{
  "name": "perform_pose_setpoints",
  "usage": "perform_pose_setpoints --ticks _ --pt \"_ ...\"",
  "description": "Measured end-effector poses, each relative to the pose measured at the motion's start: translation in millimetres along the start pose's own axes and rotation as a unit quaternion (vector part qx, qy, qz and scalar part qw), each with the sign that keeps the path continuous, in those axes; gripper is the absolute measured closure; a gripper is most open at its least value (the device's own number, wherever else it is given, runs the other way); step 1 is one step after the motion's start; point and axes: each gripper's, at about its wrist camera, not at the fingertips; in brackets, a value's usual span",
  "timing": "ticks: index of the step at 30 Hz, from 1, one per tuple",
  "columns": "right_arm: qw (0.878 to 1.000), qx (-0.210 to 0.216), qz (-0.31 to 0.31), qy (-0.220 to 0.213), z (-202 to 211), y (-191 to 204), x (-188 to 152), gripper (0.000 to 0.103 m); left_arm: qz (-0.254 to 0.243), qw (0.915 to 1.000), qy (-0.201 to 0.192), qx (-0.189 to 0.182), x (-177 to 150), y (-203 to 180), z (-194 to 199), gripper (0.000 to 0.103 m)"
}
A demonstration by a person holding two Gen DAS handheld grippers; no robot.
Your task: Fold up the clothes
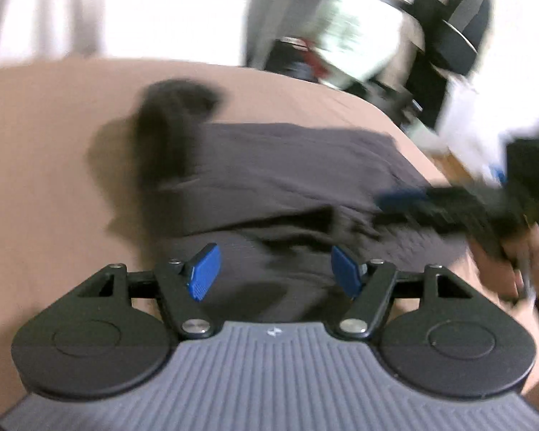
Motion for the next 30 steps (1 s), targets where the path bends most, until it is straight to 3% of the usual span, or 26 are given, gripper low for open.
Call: perform_pose_setpoints --ticks 3,6,10,12,15,16,18,20,21,23,26,30 --pt "0.999 0.015 0.039 0.019 -5.1 17.8 6.7 0.037 0.057 0.9981 -0.002 0.023 1.2 33.9 -9.4 0.037" --pt "0.997 0.035 0.058 0.029 -11.8 31.3 11.1 0.035 0.062 0.9965 0.011 0.055 -3.5 43.7 -24.2 0.037" --pt "0.996 0.031 0.077 0.037 -25.8 36.1 14.0 0.029 0.058 0.9964 0.038 0.048 -11.4 43.5 -36.4 0.036" --pt "0.997 0.016 0.063 0.031 -34.5 26.9 16.0 0.021 0.058 0.9961 0.046 0.048 -13.0 40.8 -45.1 0.036" --pt "0.999 0.013 0.021 0.038 -54.0 6.1 20.8 0.023 0.062 0.9946 0.060 0.058 -16.6 45.4 -52.1 0.035" --pt "0.998 0.021 0.018 0.053 -60.4 3.4 22.6 0.028 0.070 0.9937 0.065 0.058 -17.0 48.4 -53.5 0.035" --pt "0.996 0.030 0.043 0.076 -68.3 6.7 25.2 0.075 0.077 0.9933 0.066 0.055 -17.6 50.2 -51.8 0.035" --pt "0.993 0.009 0.096 0.068 -62.0 18.8 27.6 0.091 0.075 0.9936 0.065 0.054 -18.4 50.1 -49.0 0.035" --pt "0.995 0.006 0.088 0.047 -50.5 18.6 31.8 0.098 0.065 0.9946 0.061 0.054 -18.7 47.1 -46.1 0.035" --pt "1.000 0.016 0.007 0.015 -28.5 5.6 45.6 0.098 0.051 0.9960 0.052 0.052 -17.7 40.9 -39.3 0.035" --pt "0.997 0.033 -0.064 0.001 -6.2 -15.2 61.9 0.098 0.051 0.9968 0.045 0.041 -15.1 37.3 -33.7 0.035" --pt "0.993 -0.053 -0.069 0.075 -20.2 -34.0 46.1 0.098 0.046 0.9935 0.089 0.054 -22.7 34.6 -53.0 0.035"
Point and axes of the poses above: each gripper's, at about its wrist camera, not at the fingertips, and z roughly against the way its jaws point, y to its left, x to its top, and after that the axes turned 12 degrees about z, right-handed
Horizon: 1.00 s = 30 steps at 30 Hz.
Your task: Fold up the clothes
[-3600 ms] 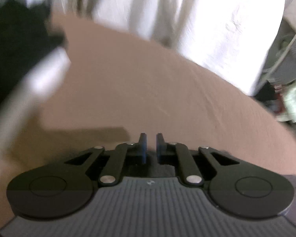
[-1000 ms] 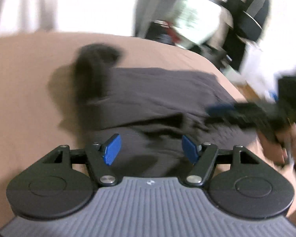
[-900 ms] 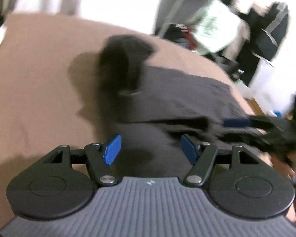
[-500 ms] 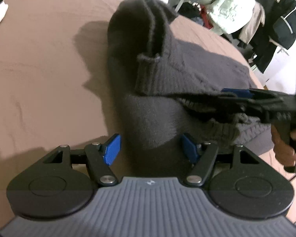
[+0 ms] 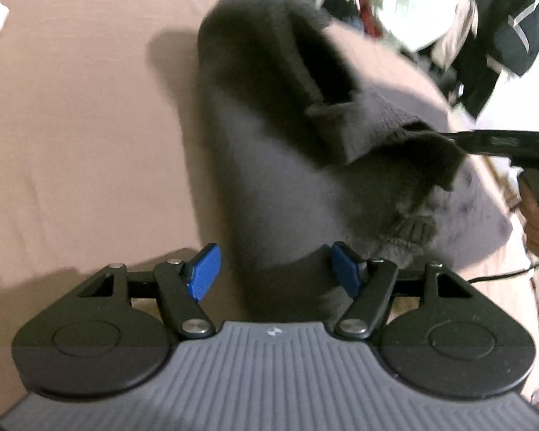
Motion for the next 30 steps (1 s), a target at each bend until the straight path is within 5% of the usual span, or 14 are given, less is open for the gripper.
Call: perform_pose_setpoints --ticks 4,8,12,14,16,18,21,24,26,28,30 --pt "0.997 -0.061 0.001 0.051 -30.2 -12.5 -24.5 0.098 -0.011 0.9998 0.015 0.008 -4.3 -6.9 -7.7 0.035" --pt "0.995 -0.090 0.016 0.033 -15.3 -11.5 -23.4 0.096 -0.004 0.9998 0.009 0.018 -4.8 -3.5 -4.3 0.033" --pt "0.983 -0.159 0.096 -0.004 13.4 0.4 -17.9 0.086 0.033 0.9994 0.004 0.010 -1.7 -7.8 -4.3 0.035" --pt "0.977 -0.156 0.141 -0.029 22.0 14.4 -15.7 0.083 0.044 0.9990 0.005 -0.002 -0.1 -8.2 -4.4 0.036" --pt "0.978 -0.108 0.167 -0.060 29.5 30.8 -14.4 0.063 0.049 0.9987 0.009 -0.002 -0.3 -5.5 -5.6 0.036" --pt "0.978 -0.068 0.186 -0.069 27.3 48.3 -13.1 0.031 0.057 0.9983 0.014 -0.004 0.8 -1.9 -7.9 0.034" --pt "0.972 -0.036 0.227 -0.044 6.6 74.2 -8.6 0.028 0.106 0.9937 -0.015 -0.032 5.7 13.6 -1.5 0.041" --pt "0.959 -0.032 0.281 -0.011 -19.4 87.7 -8.8 0.024 0.128 0.9859 -0.096 -0.049 9.5 23.4 16.5 0.043" --pt "0.953 -0.054 0.298 -0.014 -29.5 90.7 -6.2 0.025 0.126 0.9823 -0.131 -0.044 10.1 26.3 22.2 0.043" --pt "0.949 -0.064 0.307 -0.036 -31.0 88.6 -3.8 0.039 0.131 0.9813 -0.132 -0.051 7.9 28.2 17.5 0.043" --pt "0.958 -0.069 0.273 -0.059 -21.9 72.2 5.3 0.095 0.145 0.9808 -0.114 -0.063 6.5 28.3 8.6 0.043"
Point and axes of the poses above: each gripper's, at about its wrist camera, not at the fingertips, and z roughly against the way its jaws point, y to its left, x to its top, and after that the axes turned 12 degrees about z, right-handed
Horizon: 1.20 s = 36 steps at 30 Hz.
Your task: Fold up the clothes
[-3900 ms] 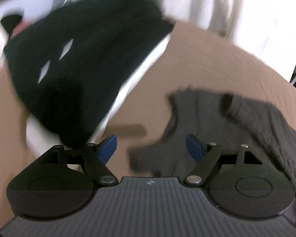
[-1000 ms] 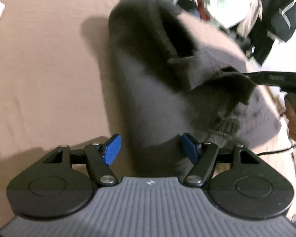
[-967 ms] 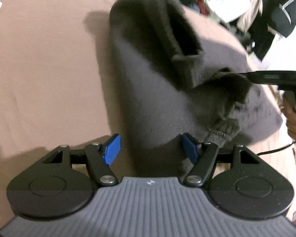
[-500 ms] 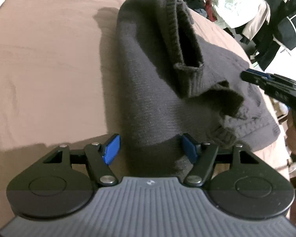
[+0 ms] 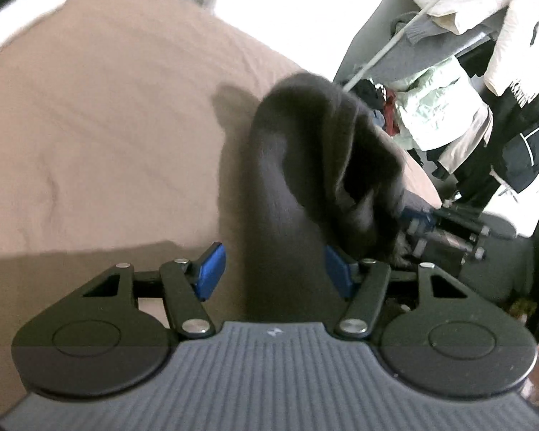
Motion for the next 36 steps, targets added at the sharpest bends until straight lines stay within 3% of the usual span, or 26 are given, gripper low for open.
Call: perform_pose_setpoints --ticks 3,5,8,10,12,15,16,20,23,26,29,31,32,33,35,36 --pt "0.997 -0.019 -0.065 -0.027 10.5 -33.6 -0.6 0.095 -0.003 0.9995 0.030 0.001 -11.1 -8.7 -17.4 0.043" --pt "0.990 -0.021 -0.132 -0.033 16.8 -62.6 -4.3 0.095 -0.011 0.9979 0.059 0.026 -16.0 -14.1 -31.7 0.042" --pt "0.955 -0.016 -0.295 0.020 20.0 -116.8 -29.1 0.095 -0.012 0.9970 0.064 0.043 -25.8 -21.9 -39.6 0.040" --pt "0.937 -0.010 -0.345 0.055 16.6 -132.7 -43.4 0.092 -0.026 0.9966 0.066 0.042 -28.1 -28.1 -40.4 0.040" --pt "0.930 -0.040 -0.350 0.102 8.5 -138.3 -53.1 0.082 -0.031 0.9966 0.060 0.047 -29.2 -30.2 -41.1 0.040" --pt "0.938 -0.078 -0.328 0.081 18.5 -137.7 -67.2 0.066 -0.022 0.9972 0.061 0.037 -28.4 -28.0 -41.9 0.039" --pt "0.938 -0.067 -0.333 0.067 24.5 -138.9 -70.5 0.064 -0.016 0.9975 0.061 0.032 -27.4 -27.0 -41.6 0.039" --pt "0.924 0.038 -0.380 -0.002 37.6 -141.5 -85.3 0.033 0.001 0.9984 0.056 0.012 -20.9 -24.5 -37.9 0.040" --pt "0.914 0.073 -0.399 0.021 20.9 -134.5 -89.2 0.030 -0.004 0.9990 0.046 0.001 -12.6 -21.0 -32.1 0.039" --pt "0.917 0.080 -0.388 0.052 3.6 -129.2 -94.5 0.029 -0.020 0.9991 0.038 -0.003 -10.2 -22.7 -41.8 0.039" --pt "0.932 0.049 -0.356 0.040 -13.1 -126.7 -90.9 0.029 -0.057 0.9976 0.036 0.009 -5.9 -30.3 -62.0 0.039" --pt "0.947 0.018 -0.320 0.006 -14.4 -125.5 -81.0 0.057 -0.083 0.9961 0.023 0.018 -5.7 -36.2 -69.0 0.040" --pt "0.955 -0.009 -0.296 -0.017 -6.6 -124.3 -73.1 0.086 -0.086 0.9958 0.024 0.019 -6.4 -37.7 -69.1 0.039" --pt "0.961 -0.041 -0.270 -0.042 3.7 -123.0 -64.4 0.086 -0.090 0.9955 0.024 0.020 -7.1 -39.2 -69.2 0.039" --pt "0.966 -0.060 -0.233 -0.094 24.3 -117.8 -49.2 0.086 -0.093 0.9951 0.028 0.019 -9.2 -41.2 -68.2 0.040" --pt "0.970 -0.069 -0.214 -0.091 24.5 -116.5 -46.3 0.086 -0.095 0.9949 0.032 0.017 -10.2 -41.7 -68.1 0.040"
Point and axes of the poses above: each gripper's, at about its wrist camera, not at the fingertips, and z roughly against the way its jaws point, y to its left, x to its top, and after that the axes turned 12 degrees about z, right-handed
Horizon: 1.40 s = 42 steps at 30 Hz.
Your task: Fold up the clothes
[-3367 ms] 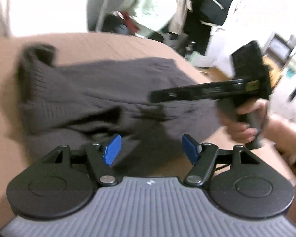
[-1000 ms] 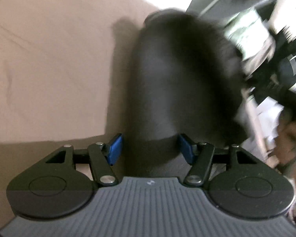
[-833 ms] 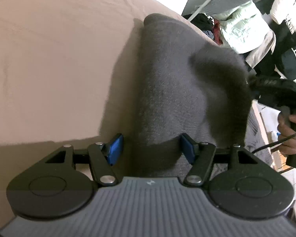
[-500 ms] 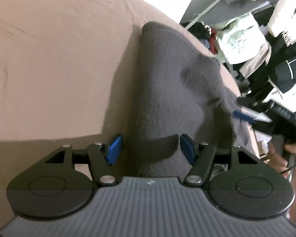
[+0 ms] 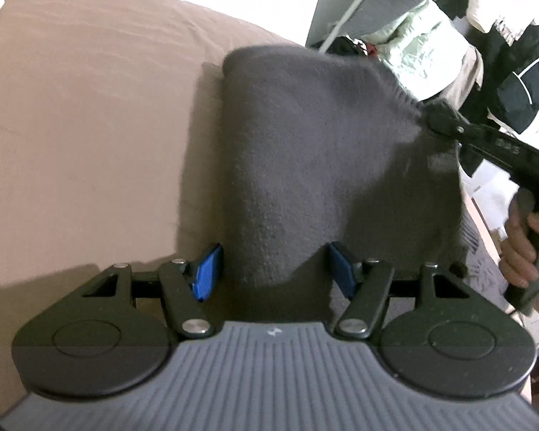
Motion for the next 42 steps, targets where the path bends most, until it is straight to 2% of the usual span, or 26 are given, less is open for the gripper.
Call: perform_pose_setpoints --ticks 2,4,5,6,7,8,9,11,14,16,18,21,23,25,26,28,30,31,33,34,37,39,41,42 --pt "0.999 -0.022 0.043 0.018 -6.4 3.2 0.7 0.086 -0.009 0.9999 0.006 0.007 -2.5 -2.7 -3.0 0.039" --pt "0.994 -0.031 0.067 0.084 -30.0 -6.2 -7.3 0.083 -0.018 0.9997 0.012 0.014 -5.1 -5.5 -6.0 0.039" --pt "0.991 -0.057 0.066 0.103 -34.5 -10.4 -11.1 0.071 -0.024 0.9994 0.011 0.021 -6.4 -8.3 -6.6 0.039" --pt "0.987 -0.087 0.062 0.116 -36.8 -14.0 -14.1 0.053 -0.029 0.9991 0.009 0.028 -6.6 -12.3 -6.2 0.039" --pt "0.983 -0.117 0.058 0.129 -39.1 -17.6 -17.2 0.048 -0.034 0.9987 0.007 0.036 -6.8 -16.3 -5.5 0.039" --pt "0.984 -0.125 0.044 0.122 -31.1 -21.4 -17.1 0.043 -0.039 0.9986 0.001 0.037 -7.0 -19.4 -1.0 0.039" --pt "0.986 -0.127 0.026 0.108 -19.7 -25.3 -16.1 0.043 -0.043 0.9983 -0.006 0.038 -7.2 -22.5 3.6 0.039" --pt "0.990 -0.111 0.008 0.088 2.7 -26.3 -11.1 0.043 -0.056 0.9979 -0.021 0.023 -6.7 -28.7 17.7 0.039" --pt "0.998 -0.024 0.017 0.057 35.7 -7.7 -7.3 0.043 -0.068 0.9974 -0.018 0.015 -7.5 -32.0 33.3 0.038" --pt "0.996 0.043 0.041 0.059 47.1 16.8 -10.0 0.043 -0.076 0.9964 0.020 0.032 -10.9 -30.2 34.9 0.038" --pt "0.988 0.106 0.079 0.073 56.6 48.0 -15.1 0.043 -0.083 0.9925 0.067 0.060 -16.8 -27.0 32.0 0.037" --pt "0.970 0.112 0.186 0.105 58.6 85.0 -45.0 0.041 -0.092 0.9891 0.070 0.091 -24.0 -27.8 28.3 0.028" --pt "0.951 0.110 0.259 0.126 59.3 109.0 -66.2 0.042 -0.094 0.9870 0.075 0.107 -26.8 -28.7 21.5 0.026" --pt "0.938 0.078 0.305 0.144 53.7 114.5 -89.4 0.041 -0.120 0.9827 0.080 0.116 -27.7 -33.6 15.7 0.025" --pt "0.937 0.072 0.311 0.144 52.7 112.4 -96.8 0.039 -0.126 0.9816 0.078 0.120 -27.5 -36.9 15.6 0.025" --pt "0.954 0.078 0.251 0.144 59.2 93.5 -96.0 0.036 -0.136 0.9805 0.063 0.127 -26.3 -44.0 19.4 0.025" --pt "0.970 0.085 0.168 0.153 68.0 68.9 -90.6 0.036 -0.166 0.9788 0.019 0.119 -28.1 -52.9 33.1 0.028" --pt "0.975 0.085 0.130 0.157 76.0 54.2 -88.6 0.036 -0.184 0.9764 -0.007 0.112 -30.8 -60.0 42.1 0.028" --pt "0.982 0.078 0.066 0.159 95.8 22.0 -89.1 0.036 -0.196 0.9762 -0.033 0.087 -33.4 -74.3 55.4 0.028" --pt "0.984 0.071 0.035 0.160 107.2 3.6 -91.6 0.036 -0.191 0.9788 -0.034 0.067 -34.8 -79.4 58.7 0.028" --pt "0.984 0.055 -0.068 0.152 141.1 -51.7 -106.9 0.036 -0.175 0.9841 -0.028 0.010 -40.6 -92.3 63.0 0.028" --pt "0.978 0.038 -0.141 0.150 158.0 -79.1 -125.2 0.036 -0.164 0.9864 -0.007 -0.004 -47.2 -93.6 53.4 0.028" --pt "0.968 0.025 -0.197 0.150 168.0 -101.9 -145.1 0.036 -0.161 0.9867 0.022 0.013 -53.1 -91.4 35.9 0.029" --pt "0.965 0.012 -0.217 0.148 172.2 -110.0 -154.4 0.036 -0.161 0.9848 0.044 0.047 -56.2 -90.7 22.7 0.029"
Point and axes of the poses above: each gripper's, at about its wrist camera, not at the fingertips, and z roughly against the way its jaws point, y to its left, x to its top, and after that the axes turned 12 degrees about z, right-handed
